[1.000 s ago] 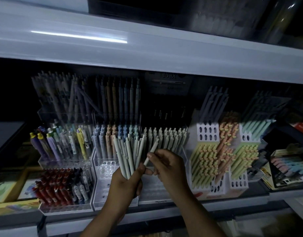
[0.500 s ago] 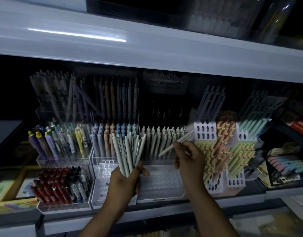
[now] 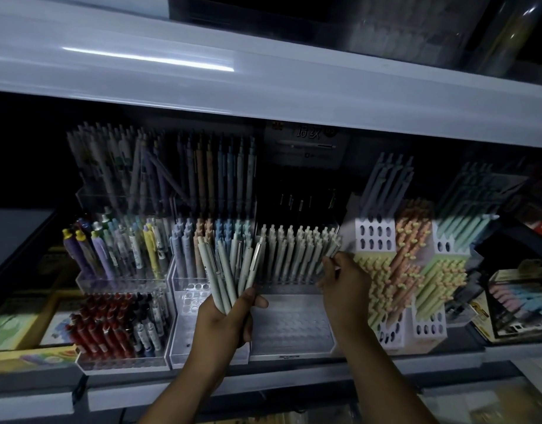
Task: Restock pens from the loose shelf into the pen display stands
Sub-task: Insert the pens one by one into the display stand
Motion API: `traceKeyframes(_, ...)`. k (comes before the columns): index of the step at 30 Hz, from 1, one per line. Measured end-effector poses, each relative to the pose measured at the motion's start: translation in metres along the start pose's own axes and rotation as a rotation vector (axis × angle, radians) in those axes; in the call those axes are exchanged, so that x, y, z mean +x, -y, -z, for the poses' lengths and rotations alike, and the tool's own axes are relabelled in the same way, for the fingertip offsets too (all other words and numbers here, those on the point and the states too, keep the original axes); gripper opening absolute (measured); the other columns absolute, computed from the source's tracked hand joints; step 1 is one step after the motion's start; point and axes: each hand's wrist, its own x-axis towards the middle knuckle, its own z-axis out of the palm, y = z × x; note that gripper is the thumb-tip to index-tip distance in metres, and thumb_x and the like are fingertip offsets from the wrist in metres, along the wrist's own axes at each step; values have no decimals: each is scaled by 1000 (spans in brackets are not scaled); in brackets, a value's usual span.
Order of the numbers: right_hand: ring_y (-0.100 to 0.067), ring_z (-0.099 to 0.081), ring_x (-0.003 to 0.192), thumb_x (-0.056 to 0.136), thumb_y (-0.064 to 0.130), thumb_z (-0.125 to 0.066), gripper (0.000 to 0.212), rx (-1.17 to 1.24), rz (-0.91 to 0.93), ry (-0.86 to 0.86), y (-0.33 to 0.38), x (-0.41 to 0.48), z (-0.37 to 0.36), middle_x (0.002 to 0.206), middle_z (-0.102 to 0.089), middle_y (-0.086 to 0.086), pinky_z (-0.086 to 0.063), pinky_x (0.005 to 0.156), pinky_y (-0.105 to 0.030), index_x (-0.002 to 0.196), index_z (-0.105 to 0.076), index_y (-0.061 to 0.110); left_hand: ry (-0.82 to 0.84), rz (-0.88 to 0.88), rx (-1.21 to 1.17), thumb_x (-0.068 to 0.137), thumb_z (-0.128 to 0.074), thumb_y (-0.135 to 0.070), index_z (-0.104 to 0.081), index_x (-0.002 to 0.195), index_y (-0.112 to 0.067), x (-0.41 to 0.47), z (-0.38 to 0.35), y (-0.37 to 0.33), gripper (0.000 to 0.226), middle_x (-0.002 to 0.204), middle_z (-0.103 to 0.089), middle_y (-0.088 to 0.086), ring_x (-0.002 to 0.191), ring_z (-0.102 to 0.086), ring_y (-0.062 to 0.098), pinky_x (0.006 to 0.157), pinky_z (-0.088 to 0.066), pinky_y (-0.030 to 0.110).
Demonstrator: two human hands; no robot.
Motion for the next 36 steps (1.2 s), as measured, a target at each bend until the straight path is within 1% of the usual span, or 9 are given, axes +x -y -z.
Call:
traceKeyframes(5, -18, -47, 53, 99, 6, -59, 34, -96, -9, 44, 2, 7, -8, 60, -41, 0, -33, 48, -27, 70, -43, 12, 1, 1, -10, 95, -59, -34, -75, 80, -3, 2, 1, 0, 37, 45, -39, 10, 37, -32, 19, 46, -28, 30)
traceKeyframes(7, -20, -51, 57, 97, 3, -60, 27, -147, -61, 72, 1, 10, -12, 64, -47, -5, -28, 51, -25, 73, -50, 9, 9, -7, -9, 95, -59, -33, -75, 79, -3, 2, 1, 1, 37, 44, -39, 10, 36, -32, 19, 45, -29, 29)
traceKeyframes(9, -24, -58, 61, 96, 2, -59, 22, -183, -101, 106, -3, 10, -16, 67, -54, -11, -33, 59, -23, 74, -56, 4, 15, -9, 3, 95, -59, -33, -75, 77, -5, 2, 1, 1, 36, 43, -40, 11, 36, -34, 19, 44, -31, 28)
traceKeyframes(19, -29, -65, 63, 97, 4, -59, 18, -237, -150, 136, -9, 8, -21, 69, -63, -16, -37, 59, -23, 79, -61, 1, 31, -2, 23, 93, -58, -33, -76, 73, -9, 1, -1, -2, 36, 43, -41, 13, 36, -35, 20, 43, -33, 26)
traceKeyframes(25, -22, -67, 64, 101, 20, -55, 15, 10, -204, 118, 6, -14, -6, 71, -65, -7, -59, 62, -43, 87, -59, 15, 27, 2, 43, 102, -55, -22, -75, 75, -7, 1, 0, -1, 37, 44, -42, 13, 37, -37, 21, 45, -33, 29)
traceKeyframes(27, -17, -68, 60, 99, 21, -61, 11, 131, -211, 130, 27, -19, 9, 71, -67, -4, -61, 57, -40, 91, -62, 15, 28, 4, 51, 101, -56, -22, -75, 76, -6, 1, 0, -1, 35, 44, -42, 12, 37, -37, 20, 45, -33, 29)
traceKeyframes(31, -25, -68, 55, 96, 21, -68, 10, 446, -254, 492, 82, -24, 24, 68, -71, -7, -56, 50, -36, 95, -69, 11, 34, -10, 53, 97, -60, -22, -73, 78, -1, 2, -3, -1, 31, 44, -43, 14, 37, -38, 20, 43, -35, 28)
traceKeyframes(33, -28, -64, 52, 95, 22, -69, 13, 540, -278, 553, 97, -30, 22, 69, -71, -6, -53, 48, -36, 93, -71, 10, 41, -19, 44, 93, -61, -25, -71, 78, 2, 2, -5, -3, 32, 44, -44, 15, 36, -38, 20, 42, -36, 28)
traceKeyframes(36, -8, -55, 45, 93, 23, -72, 14, 569, -262, 543, 105, -39, 19, 60, -66, 0, -45, 46, -26, 87, -73, 10, 56, -37, 54, 94, -63, -23, -69, 77, 2, 0, -7, -5, 31, 44, -47, 13, 36, -40, 20, 43, -37, 28)
